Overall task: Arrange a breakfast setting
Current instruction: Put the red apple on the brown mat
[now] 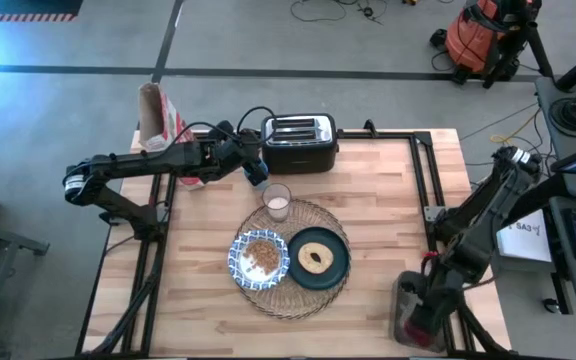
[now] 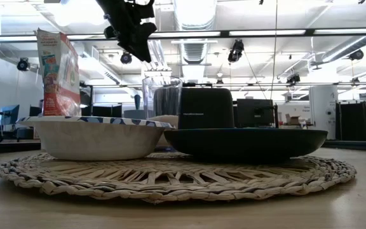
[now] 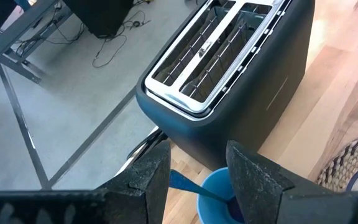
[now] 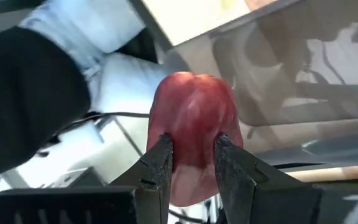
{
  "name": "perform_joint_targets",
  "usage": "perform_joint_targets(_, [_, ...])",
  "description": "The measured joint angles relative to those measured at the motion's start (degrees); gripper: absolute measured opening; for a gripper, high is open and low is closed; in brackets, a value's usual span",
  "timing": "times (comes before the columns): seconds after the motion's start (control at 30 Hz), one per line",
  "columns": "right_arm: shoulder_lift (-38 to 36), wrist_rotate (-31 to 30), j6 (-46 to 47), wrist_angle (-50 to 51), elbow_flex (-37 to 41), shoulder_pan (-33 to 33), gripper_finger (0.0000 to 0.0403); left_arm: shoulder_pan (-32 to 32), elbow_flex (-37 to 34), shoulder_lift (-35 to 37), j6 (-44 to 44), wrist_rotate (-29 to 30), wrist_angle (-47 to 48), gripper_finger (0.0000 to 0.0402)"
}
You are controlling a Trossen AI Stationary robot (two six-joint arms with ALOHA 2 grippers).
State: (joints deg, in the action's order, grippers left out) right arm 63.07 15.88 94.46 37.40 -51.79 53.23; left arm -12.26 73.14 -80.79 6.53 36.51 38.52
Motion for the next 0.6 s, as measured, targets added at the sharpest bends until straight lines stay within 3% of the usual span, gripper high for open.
perform_joint_targets(0.1, [-2.6, -3.41, -2.15, 0.12, -0.02, 0.0, 0.0087, 0.01, 0.0, 0.0, -0.01, 0.0, 0.0, 0.0141])
perform_joint_targets(0.37, [-7.33, -25.86, -18.32, -0.03, -0.07, -3.0, 0.0087, -0.01, -0.02, 0.0, -0.19, -0.02, 0.02, 0.0141])
perform_joint_targets(0.6, [-7.79, -42.64, -33.8, -0.03, -0.11, -10.71, 0.0087, 0.0, -0.02, 0.0, -0.4, -0.02, 0.01, 0.0141])
